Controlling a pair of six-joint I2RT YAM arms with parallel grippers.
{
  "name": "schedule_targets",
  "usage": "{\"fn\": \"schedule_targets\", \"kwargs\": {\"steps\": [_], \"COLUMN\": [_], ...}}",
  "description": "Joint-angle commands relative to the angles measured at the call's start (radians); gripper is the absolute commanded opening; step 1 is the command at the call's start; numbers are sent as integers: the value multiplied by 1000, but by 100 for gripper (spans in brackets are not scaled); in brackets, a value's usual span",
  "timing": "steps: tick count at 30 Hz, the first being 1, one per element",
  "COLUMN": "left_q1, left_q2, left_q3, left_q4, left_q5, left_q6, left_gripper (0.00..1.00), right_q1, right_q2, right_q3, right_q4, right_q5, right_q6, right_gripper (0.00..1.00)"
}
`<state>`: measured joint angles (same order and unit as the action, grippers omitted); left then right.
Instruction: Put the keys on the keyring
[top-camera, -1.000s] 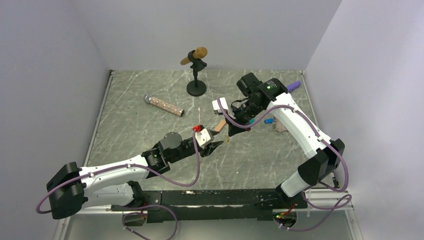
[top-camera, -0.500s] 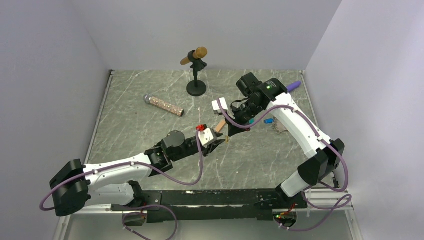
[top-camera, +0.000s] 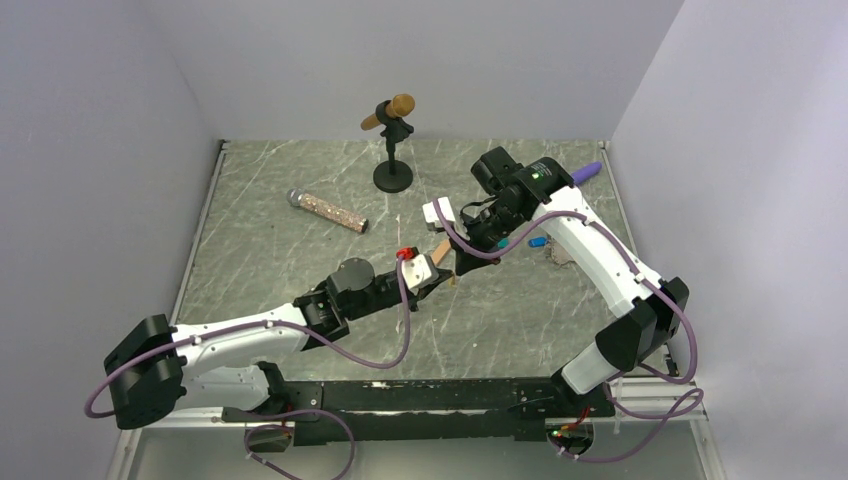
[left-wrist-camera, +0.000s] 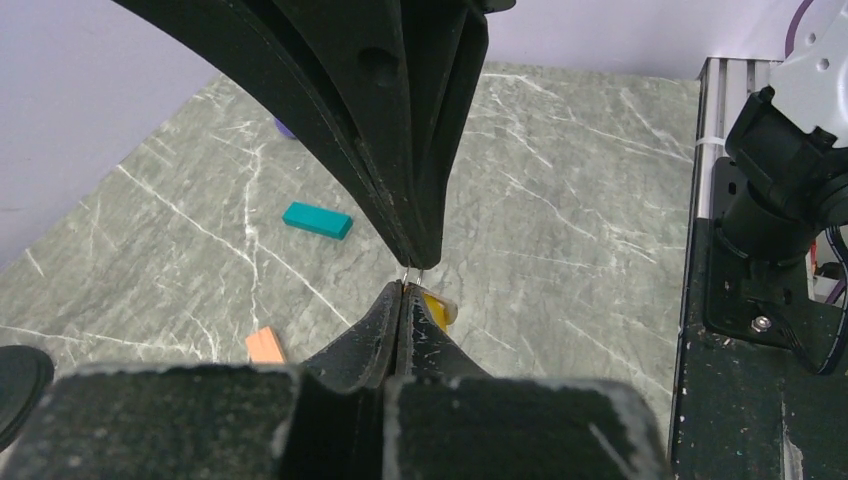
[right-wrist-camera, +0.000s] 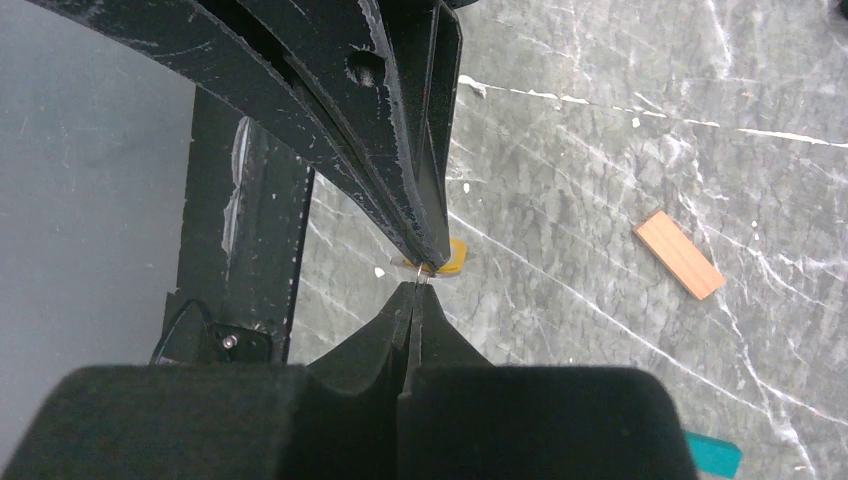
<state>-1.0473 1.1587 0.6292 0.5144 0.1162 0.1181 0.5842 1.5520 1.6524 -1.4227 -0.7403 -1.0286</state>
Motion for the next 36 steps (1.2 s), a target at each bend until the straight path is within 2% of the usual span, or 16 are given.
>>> {"fn": "schedule_targets", "kwargs": {"steps": [1,4,6,7,8,10,17,22,29,36], "left_q1": [0,-1,-1,0,1,3,6,6,6,5], "left_q2": [2,-9,-27,-38,-52,-78,-100,-40,10,23], "left_q3": [41,27,-1,-27,-48,-94,-237,-292,-280,-280], "left_q4": [38,50,91,121,152,222,543,797,876,877], "left_q5": [23,0,-29,-49,-71,-99,-142,-170,-167,-156], "left_q6": [8,2,-24,-36,-53,-98,-310,-415,-458,-466], "left_gripper": [0,0,0,0,0,0,0,0,0,0], "right_q1": [6,6,4,1,-4,-23,-95,-100,-99,-101], "right_q2": [-10,-12,-16,-23,-37,-70,-242,-253,-231,-223], "right_q3": [11,15,19,16,9,-24,-215,-255,-240,-245], "right_q4": [-5,-6,1,10,27,75,327,380,461,486], "right_q5": [-30,-47,-63,-66,-72,-92,-282,-374,-416,-416], "right_q6": [-11,-15,-6,4,12,22,15,11,82,97], "right_gripper": [0,3,21,36,42,46,47,43,33,31]}}
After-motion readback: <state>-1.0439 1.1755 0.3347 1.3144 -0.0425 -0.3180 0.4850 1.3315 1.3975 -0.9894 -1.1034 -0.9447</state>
